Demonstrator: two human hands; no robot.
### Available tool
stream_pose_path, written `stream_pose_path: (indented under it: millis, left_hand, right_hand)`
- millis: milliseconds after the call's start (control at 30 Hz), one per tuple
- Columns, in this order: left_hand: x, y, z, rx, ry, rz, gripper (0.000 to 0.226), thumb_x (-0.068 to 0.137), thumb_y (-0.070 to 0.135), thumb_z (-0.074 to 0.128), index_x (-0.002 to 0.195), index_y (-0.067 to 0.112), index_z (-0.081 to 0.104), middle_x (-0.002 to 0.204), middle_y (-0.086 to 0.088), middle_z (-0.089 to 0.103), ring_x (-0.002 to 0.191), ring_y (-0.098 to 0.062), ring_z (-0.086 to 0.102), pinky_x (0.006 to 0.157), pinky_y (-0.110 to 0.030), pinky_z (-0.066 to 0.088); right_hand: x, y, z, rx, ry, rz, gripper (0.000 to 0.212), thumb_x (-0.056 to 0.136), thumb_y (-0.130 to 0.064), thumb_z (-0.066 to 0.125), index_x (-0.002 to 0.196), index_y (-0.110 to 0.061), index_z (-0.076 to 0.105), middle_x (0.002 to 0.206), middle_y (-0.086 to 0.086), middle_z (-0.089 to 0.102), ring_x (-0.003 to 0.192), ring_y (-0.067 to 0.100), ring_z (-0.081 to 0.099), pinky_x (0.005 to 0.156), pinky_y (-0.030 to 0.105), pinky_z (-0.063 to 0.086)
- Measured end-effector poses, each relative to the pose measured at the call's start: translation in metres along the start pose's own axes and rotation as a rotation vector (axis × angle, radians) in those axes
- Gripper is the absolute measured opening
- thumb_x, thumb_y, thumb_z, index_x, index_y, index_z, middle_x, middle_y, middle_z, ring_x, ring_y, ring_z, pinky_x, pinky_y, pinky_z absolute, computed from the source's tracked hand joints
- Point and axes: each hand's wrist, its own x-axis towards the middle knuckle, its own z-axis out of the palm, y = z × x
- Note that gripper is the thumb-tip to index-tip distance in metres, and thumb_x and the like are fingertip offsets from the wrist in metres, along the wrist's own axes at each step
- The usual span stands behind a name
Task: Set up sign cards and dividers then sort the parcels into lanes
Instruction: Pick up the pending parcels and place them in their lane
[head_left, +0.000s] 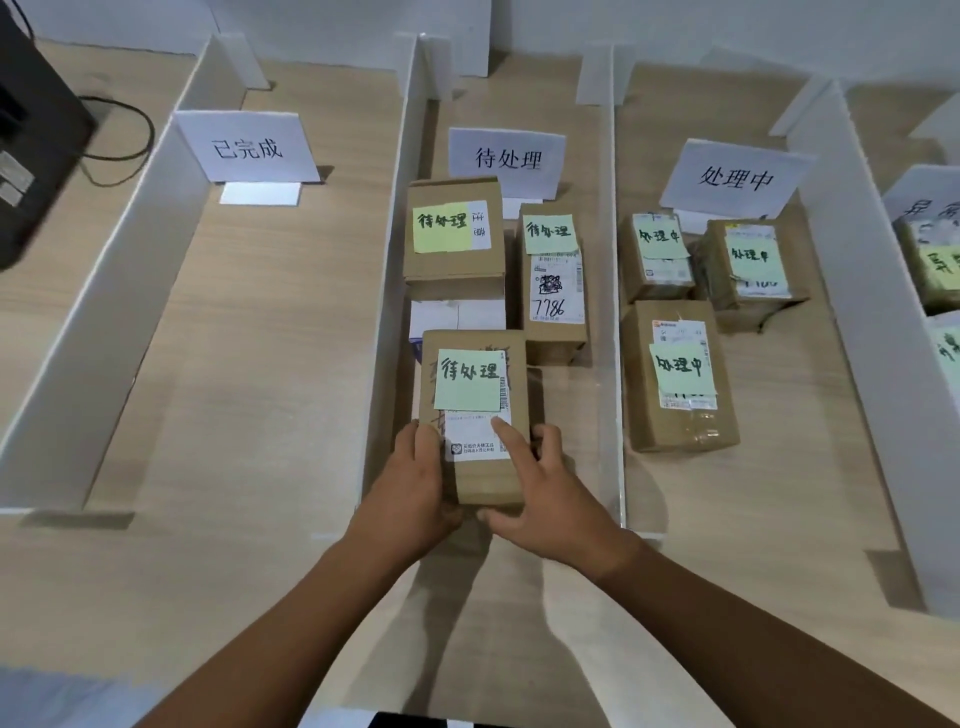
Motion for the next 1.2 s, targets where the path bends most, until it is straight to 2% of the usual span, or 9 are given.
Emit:
stream_pose_path:
  millis: [67, 200, 333, 433, 500, 700, 867, 1000, 1200]
  left_hand:
    - [-0.006, 0.002, -0.009, -0.024, 0.022, 0.040, 0.094, 0.069, 0.044, 0.089, 0.140, 0.019, 0.032, 0.155, -0.009, 0.028, 0.146, -0.027, 0.029, 0.110, -0.038, 0.042]
    - [-0.014, 0.014, -0.044, -0.041, 0.063, 0.255, 0.108, 0.068, 0.072, 0.078, 0.153, 0.041, 0.019, 0.165, 0.014, 0.010, 0.155, -0.015, 0.010, 0.123, -0.046, 0.029]
    - [-0.012, 0.059, -0.075, -0.102, 0.017, 0.558, 0.111, 0.063, 0.086, 0.072, 0.153, 0.060, 0.012, 0.164, 0.033, -0.002, 0.155, -0.004, 0.003, 0.121, -0.042, 0.018]
    - [-0.016, 0.119, -0.073, -0.086, 0.015, 0.752, 0.113, 0.062, 0.089, 0.068, 0.153, 0.061, 0.007, 0.166, 0.030, -0.003, 0.153, 0.004, -0.008, 0.122, -0.041, 0.014]
    - [-0.025, 0.165, -0.060, -0.078, -0.008, 0.854, 0.115, 0.060, 0.093, 0.063, 0.156, 0.057, 0.010, 0.167, 0.029, -0.003, 0.154, 0.002, -0.011, 0.123, -0.042, 0.012]
    - [-0.074, 0.303, 0.003, -0.054, -0.134, 1.127, 0.112, 0.061, 0.091, 0.063, 0.154, 0.057, 0.013, 0.166, 0.030, -0.005, 0.155, -0.002, -0.010, 0.125, -0.042, 0.012]
    - [-0.120, 0.414, 0.078, -0.030, -0.237, 1.301, 0.111, 0.065, 0.081, 0.074, 0.157, 0.054, 0.015, 0.165, 0.033, -0.005, 0.154, 0.000, -0.013, 0.122, -0.037, 0.010]
    - [-0.156, 0.509, 0.151, -0.015, -0.279, 1.358, 0.110, 0.068, 0.075, 0.078, 0.158, 0.050, 0.019, 0.165, 0.033, -0.003, 0.154, 0.002, -0.011, 0.121, -0.036, 0.009]
    - [-0.196, 0.624, 0.243, -0.023, -0.362, 1.366, 0.110, 0.067, 0.073, 0.079, 0.154, 0.055, 0.015, 0.165, 0.032, -0.001, 0.154, 0.002, -0.010, 0.126, -0.041, 0.011]
  right_hand:
    - [-0.007, -0.008, -0.011, 0.012, 0.013, -0.006, 0.105, 0.080, -0.062, 0.071, 0.152, -0.055, -0.006, 0.159, -0.004, 0.002, 0.145, 0.035, 0.031, 0.114, 0.051, 0.042]
    - [-0.041, -0.030, -0.059, 0.050, 0.178, -0.046, 0.101, 0.079, -0.066, 0.068, 0.151, -0.060, -0.003, 0.163, -0.022, -0.009, 0.154, 0.024, 0.018, 0.117, 0.048, 0.037]
    - [-0.107, -0.033, -0.118, -0.010, 0.409, -0.015, 0.091, 0.079, -0.075, 0.056, 0.154, -0.056, 0.008, 0.166, -0.016, 0.000, 0.153, 0.018, 0.021, 0.114, 0.048, 0.042]
    - [-0.178, -0.016, -0.144, -0.052, 0.582, 0.061, 0.088, 0.083, -0.072, 0.059, 0.156, -0.051, 0.014, 0.166, -0.012, 0.007, 0.153, 0.014, 0.021, 0.115, 0.043, 0.040]
    - [-0.234, 0.003, -0.153, -0.100, 0.671, 0.131, 0.086, 0.087, -0.069, 0.061, 0.157, -0.050, 0.015, 0.168, -0.010, 0.009, 0.154, 0.013, 0.017, 0.117, 0.039, 0.035]
    - [-0.395, 0.068, -0.153, -0.165, 0.863, 0.358, 0.083, 0.091, -0.066, 0.061, 0.159, -0.040, 0.022, 0.167, 0.000, 0.018, 0.153, 0.019, 0.021, 0.117, 0.042, 0.036]
    - [-0.509, 0.133, -0.136, -0.124, 0.972, 0.499, 0.085, 0.088, -0.070, 0.058, 0.158, -0.050, 0.014, 0.168, -0.006, 0.012, 0.153, 0.015, 0.018, 0.117, 0.039, 0.035]
    - [-0.597, 0.197, -0.137, -0.115, 1.022, 0.580, 0.086, 0.088, -0.070, 0.059, 0.159, -0.047, 0.016, 0.168, -0.002, 0.014, 0.149, 0.020, 0.027, 0.118, 0.040, 0.034]
    - [-0.702, 0.285, -0.159, -0.147, 1.054, 0.654, 0.088, 0.089, -0.070, 0.059, 0.160, -0.046, 0.013, 0.169, 0.000, 0.014, 0.155, 0.019, 0.015, 0.124, 0.036, 0.024]
